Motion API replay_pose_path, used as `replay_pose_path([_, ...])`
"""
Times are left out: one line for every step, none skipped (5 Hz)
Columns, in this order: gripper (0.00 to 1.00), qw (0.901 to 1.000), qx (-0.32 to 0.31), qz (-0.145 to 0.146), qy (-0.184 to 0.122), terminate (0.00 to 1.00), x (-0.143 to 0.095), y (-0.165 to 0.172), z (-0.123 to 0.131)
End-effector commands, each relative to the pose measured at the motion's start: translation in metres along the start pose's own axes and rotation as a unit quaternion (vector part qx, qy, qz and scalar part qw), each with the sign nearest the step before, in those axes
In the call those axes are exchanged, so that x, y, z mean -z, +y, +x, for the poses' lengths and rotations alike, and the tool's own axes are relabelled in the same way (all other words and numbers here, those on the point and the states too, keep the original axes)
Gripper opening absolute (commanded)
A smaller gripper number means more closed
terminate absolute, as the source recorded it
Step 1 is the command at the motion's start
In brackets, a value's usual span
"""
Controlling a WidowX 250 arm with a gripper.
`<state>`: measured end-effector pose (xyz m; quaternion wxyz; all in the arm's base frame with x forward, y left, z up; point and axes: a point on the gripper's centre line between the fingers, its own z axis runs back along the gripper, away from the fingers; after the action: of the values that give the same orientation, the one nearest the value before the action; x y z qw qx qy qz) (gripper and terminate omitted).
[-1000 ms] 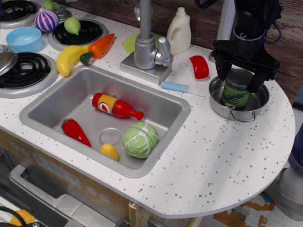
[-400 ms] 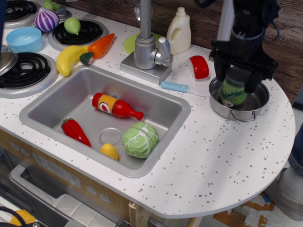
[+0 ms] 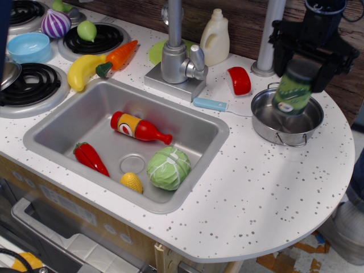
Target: Take can out of pan
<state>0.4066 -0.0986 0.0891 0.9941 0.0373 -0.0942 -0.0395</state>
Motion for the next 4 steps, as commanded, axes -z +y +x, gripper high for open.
replay_pose_path([0.0, 0.9979, -0.048, 0.028, -0.035, 0.0, -0.057, 0.006, -0.027])
replay_pose_path([0.0, 0.9966, -0.073, 0.031, -0.021, 0.0, -0.062, 0.002, -0.063])
replay_pose_path([0.0, 0.9962, -0.079, 0.009, -0.037, 0.0, -0.044, 0.005, -0.091])
replay_pose_path([0.0, 0.9942, -0.092, -0.038, -0.042, 0.0, -0.022, 0.004, -0.103])
